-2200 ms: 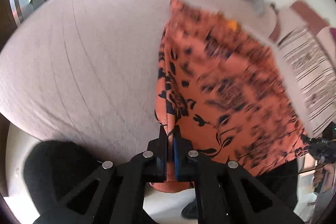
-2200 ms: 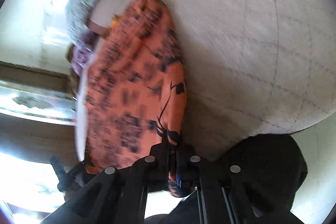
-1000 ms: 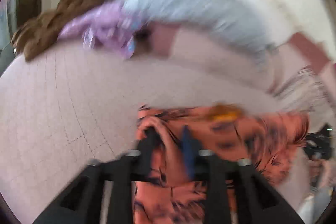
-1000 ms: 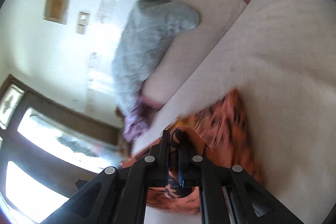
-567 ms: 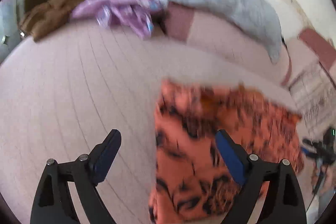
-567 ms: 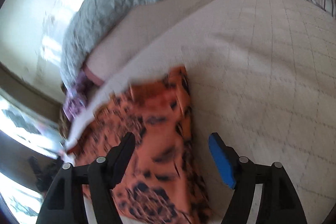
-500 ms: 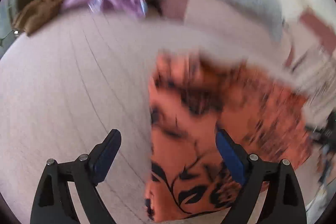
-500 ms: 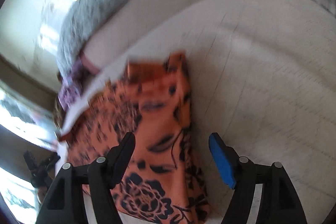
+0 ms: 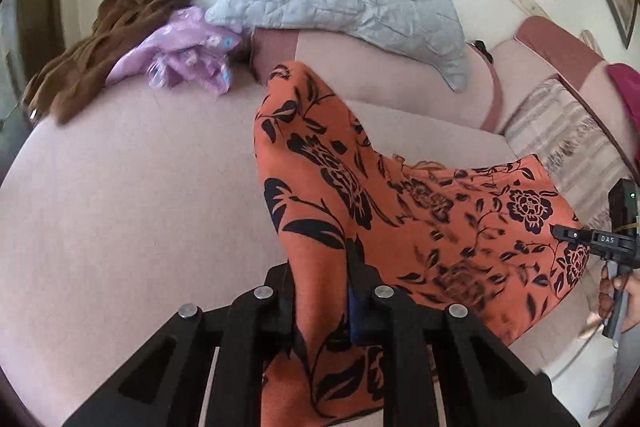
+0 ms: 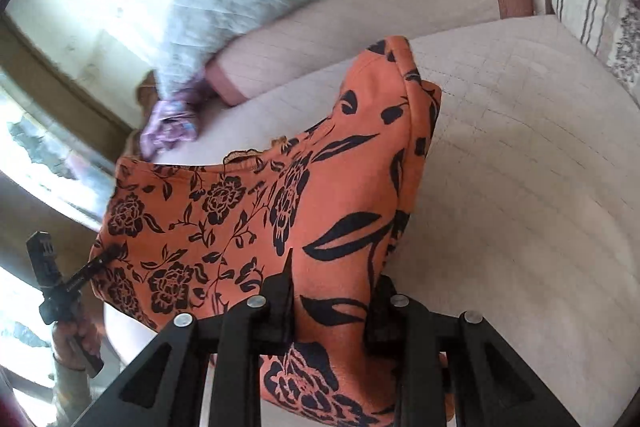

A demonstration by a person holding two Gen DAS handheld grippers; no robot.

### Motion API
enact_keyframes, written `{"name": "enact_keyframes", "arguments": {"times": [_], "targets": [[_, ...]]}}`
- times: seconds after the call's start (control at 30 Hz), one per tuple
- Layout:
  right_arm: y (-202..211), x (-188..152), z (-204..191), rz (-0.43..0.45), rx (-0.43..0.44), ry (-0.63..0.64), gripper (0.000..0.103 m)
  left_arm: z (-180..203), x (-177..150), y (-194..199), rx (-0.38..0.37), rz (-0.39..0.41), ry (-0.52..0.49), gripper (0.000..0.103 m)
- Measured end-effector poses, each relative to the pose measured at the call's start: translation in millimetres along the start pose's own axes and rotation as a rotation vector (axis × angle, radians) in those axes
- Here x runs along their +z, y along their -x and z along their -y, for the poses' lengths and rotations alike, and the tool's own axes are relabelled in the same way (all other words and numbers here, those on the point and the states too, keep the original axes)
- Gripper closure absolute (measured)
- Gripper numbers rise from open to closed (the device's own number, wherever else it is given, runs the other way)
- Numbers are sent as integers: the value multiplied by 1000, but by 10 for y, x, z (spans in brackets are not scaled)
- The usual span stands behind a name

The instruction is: Fold small clothes

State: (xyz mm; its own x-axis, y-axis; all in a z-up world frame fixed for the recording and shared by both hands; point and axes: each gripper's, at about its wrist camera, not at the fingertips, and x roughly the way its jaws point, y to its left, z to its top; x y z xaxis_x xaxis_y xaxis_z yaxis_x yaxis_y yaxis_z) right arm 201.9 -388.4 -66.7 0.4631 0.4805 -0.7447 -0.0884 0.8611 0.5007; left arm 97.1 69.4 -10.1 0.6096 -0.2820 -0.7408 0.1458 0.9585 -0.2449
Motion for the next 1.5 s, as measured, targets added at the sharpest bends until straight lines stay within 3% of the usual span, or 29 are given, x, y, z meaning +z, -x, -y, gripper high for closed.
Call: {"name": "enact_keyframes", "arguments": {"times": [0.07,0.13,0.17,0.2,0.23,0.3,0.37,0.43,0.57,0.73,0.77,0.8,0.83,0.9,0.97,1.03,1.1,1.17,1.2,1.3,1.4,1.47,1.5], "targets": [[147,-290,81,-22,0,-13,69,-84,-415,-58,3,-47,38,75],[57,-733,352,-84,1,-60,39,-275,-940,-495,65,-168,65,55],[-51,-987,511,-120,-8,-87,19,-390,-1139,-677,101,-240,77,53],[-144,-1165,666,-154,-41,-113,21,-464,-1246,-639,49,-123,90,52],[-227,-1375,827,-182,-71,-138,23,-480,-1249,-565,47,-89,88,51],[9,-1479,834,-60,-33,-126,24,-481,-1121,-516,111,-125,94,49],[177,-1449,870,-49,-31,-172,23,-480,-970,-464,111,-76,80,43],[303,-1264,845,21,-36,-142,23,-460,-801,-537,121,-63,62,38],[255,-943,932,54,-44,-156,23,-356,-544,-920,95,-92,39,38],[-307,-442,830,46,-165,-107,26,-338,-311,-1375,132,-170,43,38],[-417,-382,858,20,-185,-100,48,-367,-273,-1444,136,-188,48,41],[-524,-338,898,-14,-187,-109,72,-394,-244,-1491,128,-190,58,54],[-615,-297,876,-43,-186,-115,87,-406,-234,-1464,117,-178,59,85],[-554,-244,699,-17,-234,-36,89,-384,-172,-1371,115,-116,46,86],[-403,-222,555,40,-255,9,89,-396,-217,-1429,152,-100,44,86],[-482,-197,609,27,-317,22,88,-446,-343,-1633,178,-151,49,82],[-775,-217,849,-67,-345,-11,70,-442,-317,-1663,198,-118,47,77],[-643,-217,1007,25,-297,-116,54,-448,-299,-1549,194,-101,67,76],[-562,-216,1021,34,-302,-150,40,-473,-293,-1488,204,-87,72,76],[-196,-281,948,103,-359,-148,38,-441,-368,-1205,210,-57,75,76],[262,-508,749,161,-209,-165,38,-311,-514,-838,224,-3,63,66],[449,-708,554,164,-75,-169,33,-183,-635,-627,230,23,52,43],[520,-891,431,155,19,-155,27,-153,-647,-569,238,34,45,39]]}}
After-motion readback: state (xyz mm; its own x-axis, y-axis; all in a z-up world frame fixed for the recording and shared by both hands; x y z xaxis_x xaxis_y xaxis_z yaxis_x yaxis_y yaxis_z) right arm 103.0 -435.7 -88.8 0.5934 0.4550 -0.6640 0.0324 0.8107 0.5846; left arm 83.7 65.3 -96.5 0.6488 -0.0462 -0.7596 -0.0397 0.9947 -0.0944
